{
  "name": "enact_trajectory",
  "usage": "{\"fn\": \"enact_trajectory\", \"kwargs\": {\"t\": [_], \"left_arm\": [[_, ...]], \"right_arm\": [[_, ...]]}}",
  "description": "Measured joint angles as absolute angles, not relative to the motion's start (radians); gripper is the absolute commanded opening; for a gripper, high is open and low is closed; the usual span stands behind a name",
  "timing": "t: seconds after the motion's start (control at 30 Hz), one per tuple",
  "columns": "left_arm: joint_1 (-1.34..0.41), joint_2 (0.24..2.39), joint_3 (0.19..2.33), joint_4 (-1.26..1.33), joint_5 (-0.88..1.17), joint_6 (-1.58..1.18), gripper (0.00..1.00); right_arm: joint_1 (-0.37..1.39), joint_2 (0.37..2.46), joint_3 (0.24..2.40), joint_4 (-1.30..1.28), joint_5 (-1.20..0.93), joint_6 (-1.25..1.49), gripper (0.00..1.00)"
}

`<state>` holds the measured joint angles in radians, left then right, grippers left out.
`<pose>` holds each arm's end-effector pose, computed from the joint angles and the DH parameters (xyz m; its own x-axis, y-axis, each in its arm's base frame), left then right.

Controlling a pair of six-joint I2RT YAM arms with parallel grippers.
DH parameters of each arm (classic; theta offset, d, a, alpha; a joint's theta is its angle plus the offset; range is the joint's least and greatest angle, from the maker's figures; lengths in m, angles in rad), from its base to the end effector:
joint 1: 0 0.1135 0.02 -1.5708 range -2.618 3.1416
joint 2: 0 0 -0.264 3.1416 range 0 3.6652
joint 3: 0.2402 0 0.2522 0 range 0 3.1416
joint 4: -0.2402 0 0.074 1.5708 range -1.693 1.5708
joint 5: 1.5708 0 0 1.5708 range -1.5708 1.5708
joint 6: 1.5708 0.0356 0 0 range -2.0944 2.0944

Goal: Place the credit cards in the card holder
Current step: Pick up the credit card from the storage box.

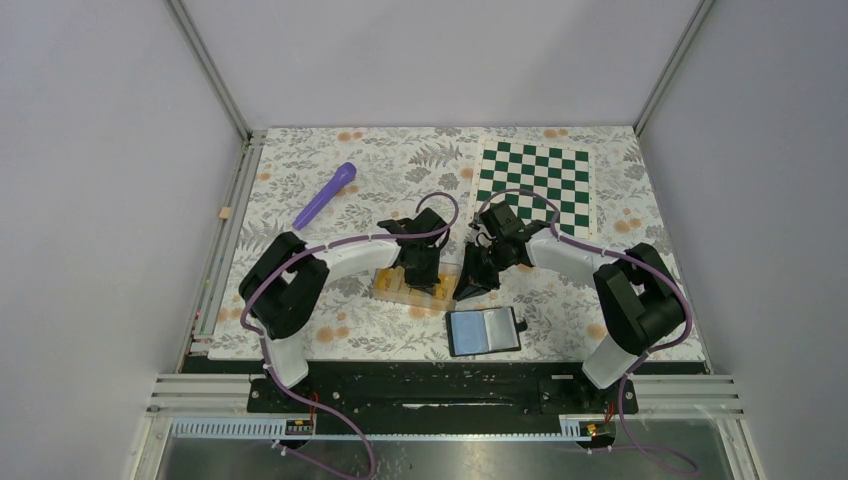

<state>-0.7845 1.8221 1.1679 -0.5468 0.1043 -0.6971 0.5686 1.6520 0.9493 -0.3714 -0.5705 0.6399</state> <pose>0.2494 -0.2542 0.1657 -0.9741 0.0702 -0.2148 0.1355 0.9422 -0.3065 0.2565 0.1867 0.1727 -0.9943 -0.0390 -0.0987 -0.0951 0.7404 0.6654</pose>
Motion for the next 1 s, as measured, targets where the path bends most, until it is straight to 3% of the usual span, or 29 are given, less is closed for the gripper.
{"fn": "enact_trajectory", "kwargs": {"t": [1.0], "left_arm": [[-0.81,1.757,1.195,-0.587,0.117,-0.694,0.03]], "right_arm": [[0.569,1.651,0.943,-0.384,-0.589,0.64,0.1]]}}
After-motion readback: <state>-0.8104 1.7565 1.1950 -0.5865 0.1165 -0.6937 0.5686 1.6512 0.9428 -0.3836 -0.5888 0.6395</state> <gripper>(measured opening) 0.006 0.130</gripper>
